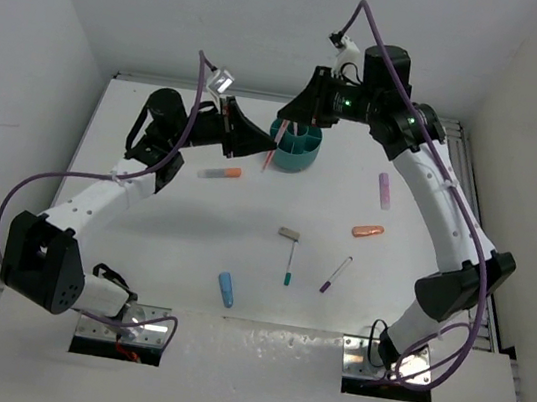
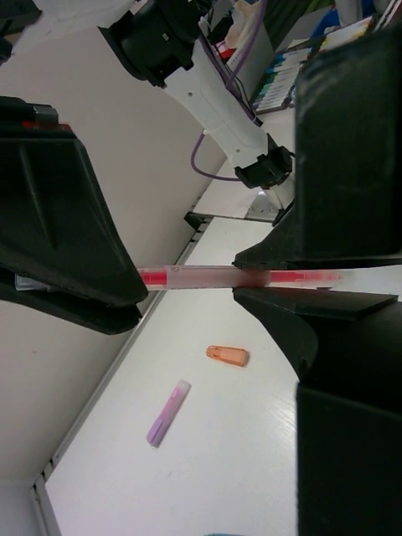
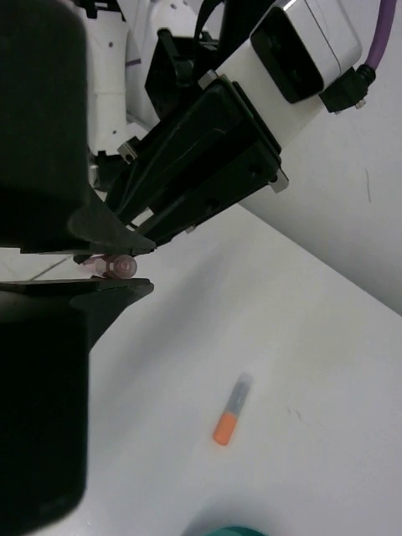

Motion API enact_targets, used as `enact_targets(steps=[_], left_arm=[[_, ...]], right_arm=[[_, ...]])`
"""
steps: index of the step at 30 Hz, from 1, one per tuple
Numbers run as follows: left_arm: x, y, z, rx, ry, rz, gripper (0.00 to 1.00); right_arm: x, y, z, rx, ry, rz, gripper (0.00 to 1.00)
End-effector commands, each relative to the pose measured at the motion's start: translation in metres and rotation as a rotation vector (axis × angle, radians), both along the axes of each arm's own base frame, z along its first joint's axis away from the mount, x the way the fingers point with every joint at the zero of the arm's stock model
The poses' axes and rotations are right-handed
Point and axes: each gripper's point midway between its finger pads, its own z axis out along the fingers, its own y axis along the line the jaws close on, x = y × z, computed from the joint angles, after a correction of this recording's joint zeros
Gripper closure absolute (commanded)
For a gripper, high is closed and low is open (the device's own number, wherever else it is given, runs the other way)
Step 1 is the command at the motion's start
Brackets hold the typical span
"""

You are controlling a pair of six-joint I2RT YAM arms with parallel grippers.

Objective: Sort the stationery into containers
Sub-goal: Place the pen in the storage box.

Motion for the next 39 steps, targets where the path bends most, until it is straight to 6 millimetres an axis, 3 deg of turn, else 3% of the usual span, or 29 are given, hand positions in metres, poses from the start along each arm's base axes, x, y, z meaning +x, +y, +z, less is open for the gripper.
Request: enact_targets(steps=[1,2,3,4,5,6,8,10,13,14,15,17,18,19,22,23,24,26,32,35,39], left_arm=[[-0.004,-0.002,0.005,-0.005,-0.046,-0.007,0.95],[-0.003,-0.002,0.004,0.0,-0.046,-0.006,0.89],[-0.001,0.0,0.004,0.005,-0.05,0.003,0.67],[0.003,0.002,-0.004,0.033,-0.045,0.014,0.56],[0.012,0.006,-0.01,0.058,-0.034,0.053,0.34],[0.025,0.014,-0.005,0.083,-0.043,0.108,0.01],[0.058,0.036,-0.038,0.223,0.044,0.265,0.0],[0.081,0.067,-0.046,0.284,0.069,0.363,0.0],[0.112,0.111,-0.057,0.326,0.085,0.53,0.0],[0.116,0.12,-0.06,0.349,0.081,0.558,0.0],[0.119,0.131,-0.064,0.384,0.07,0.586,0.0],[0.128,0.15,-0.073,0.438,0.101,0.709,0.0],[0.128,0.158,-0.079,0.478,0.092,0.729,0.0],[0.129,0.165,-0.085,0.51,0.088,0.761,0.0],[0.127,0.178,-0.091,0.579,0.044,0.793,0.0],[0.125,0.181,-0.096,0.593,0.047,0.797,0.0],[0.124,0.184,-0.097,0.608,0.035,0.807,0.0],[0.123,0.188,-0.101,0.627,0.029,0.812,0.0],[0.122,0.202,-0.113,0.686,0.015,0.86,0.0],[0.122,0.202,-0.121,0.73,-0.031,0.826,0.0],[0.112,0.174,-0.142,0.777,-0.167,0.572,0.0]], right_arm=[[0.011,-0.001,0.022,0.038,-0.049,-0.037,0.96],[0.015,-0.003,0.021,0.036,-0.045,-0.05,1.0],[0.018,-0.004,0.021,0.039,-0.043,-0.059,1.0],[0.023,-0.007,0.021,0.04,-0.042,-0.072,1.0],[0.033,-0.012,0.018,0.037,-0.036,-0.093,1.0],[0.039,-0.016,0.023,0.034,-0.061,-0.105,1.0],[0.064,-0.031,0.017,-0.001,-0.098,-0.182,1.0],[0.095,-0.051,0.013,-0.078,-0.218,-0.289,1.0],[0.129,-0.064,0.001,-0.189,-0.409,-0.372,1.0],[0.143,-0.071,0.008,-0.212,-0.505,-0.418,1.0],[0.154,-0.071,-0.01,-0.244,-0.505,-0.426,1.0],[0.173,-0.077,-0.013,-0.273,-0.551,-0.488,1.0],[0.187,-0.075,-0.026,-0.285,-0.546,-0.495,1.0],[0.196,-0.078,-0.022,-0.278,-0.573,-0.527,1.0],[0.218,-0.076,-0.046,-0.293,-0.559,-0.554,1.0],[0.224,-0.076,-0.04,-0.274,-0.582,-0.569,1.0],[0.232,-0.074,-0.054,-0.285,-0.568,-0.568,1.0],[0.24,-0.072,-0.059,-0.295,-0.572,-0.57,1.0],[0.252,-0.077,-0.102,-0.34,-0.522,-0.591,1.0],[0.25,-0.076,-0.122,-0.341,-0.469,-0.581,1.0],[0.242,-0.068,-0.139,-0.348,-0.43,-0.551,1.0]])
